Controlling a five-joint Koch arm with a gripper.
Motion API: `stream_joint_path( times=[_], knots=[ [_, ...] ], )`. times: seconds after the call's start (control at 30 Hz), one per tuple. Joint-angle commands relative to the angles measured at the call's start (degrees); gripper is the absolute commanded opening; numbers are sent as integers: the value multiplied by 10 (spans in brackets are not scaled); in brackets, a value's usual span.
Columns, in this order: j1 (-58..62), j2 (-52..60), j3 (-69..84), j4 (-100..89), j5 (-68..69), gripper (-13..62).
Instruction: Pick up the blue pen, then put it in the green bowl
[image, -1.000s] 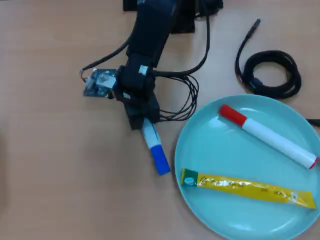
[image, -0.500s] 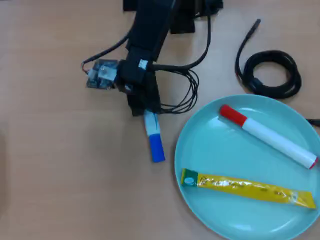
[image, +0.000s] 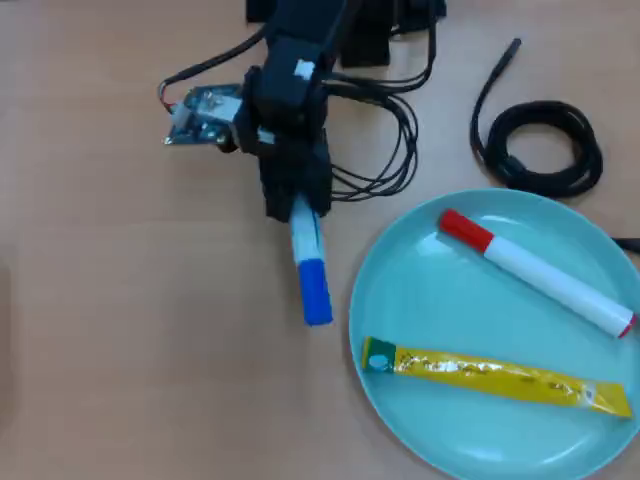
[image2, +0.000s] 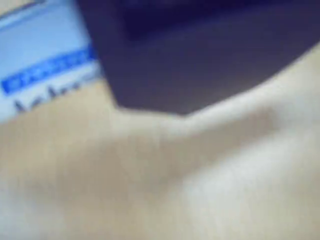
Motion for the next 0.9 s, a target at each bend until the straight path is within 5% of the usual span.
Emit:
stream_joint_path(
  times=[0.0, 0.87],
  knots=[
    [-13, 52, -80, 12, -22, -71],
    [-199, 98, -125, -108, -197, -69]
  ],
)
